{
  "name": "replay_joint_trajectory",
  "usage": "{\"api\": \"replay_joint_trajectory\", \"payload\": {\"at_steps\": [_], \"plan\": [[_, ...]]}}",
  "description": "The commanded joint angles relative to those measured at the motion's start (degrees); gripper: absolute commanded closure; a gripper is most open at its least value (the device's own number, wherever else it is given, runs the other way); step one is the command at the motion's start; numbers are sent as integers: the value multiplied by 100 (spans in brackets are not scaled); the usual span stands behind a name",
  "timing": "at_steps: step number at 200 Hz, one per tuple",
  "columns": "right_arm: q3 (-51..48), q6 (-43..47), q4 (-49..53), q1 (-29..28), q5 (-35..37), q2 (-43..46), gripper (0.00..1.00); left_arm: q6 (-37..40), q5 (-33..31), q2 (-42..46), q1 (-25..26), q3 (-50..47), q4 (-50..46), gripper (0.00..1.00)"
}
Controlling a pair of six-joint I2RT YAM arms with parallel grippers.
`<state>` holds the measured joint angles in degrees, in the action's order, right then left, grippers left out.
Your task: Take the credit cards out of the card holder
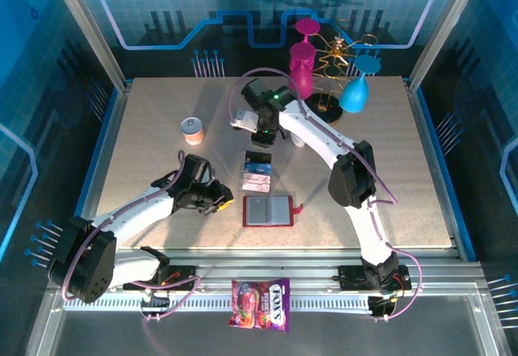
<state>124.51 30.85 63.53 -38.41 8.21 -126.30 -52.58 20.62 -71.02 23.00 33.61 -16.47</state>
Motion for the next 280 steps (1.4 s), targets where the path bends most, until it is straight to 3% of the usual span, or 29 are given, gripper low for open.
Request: {"api": "replay_joint_trajectory", "payload": {"at_steps": [1,98,163,240,280], "plan": [[-419,-404,-219,-162,-48,431,70,-110,196,-174,28,56,208,79],[-3102,-2756,-1903,-464,-819,2261,71,-145,236,-979,464,378,570,80],[-5048,-4748,-3366,-670,-1347,3220,81,-237,192,-1100,626,362,651,81],[-6085,-6637,-3946,-957,-1856,3456,87,-301,205,-1167,773,287,771,84],[-6540,-7215,-4316,-902,-2205,3425,82,-332,164,-1265,837,235,770,86]]}}
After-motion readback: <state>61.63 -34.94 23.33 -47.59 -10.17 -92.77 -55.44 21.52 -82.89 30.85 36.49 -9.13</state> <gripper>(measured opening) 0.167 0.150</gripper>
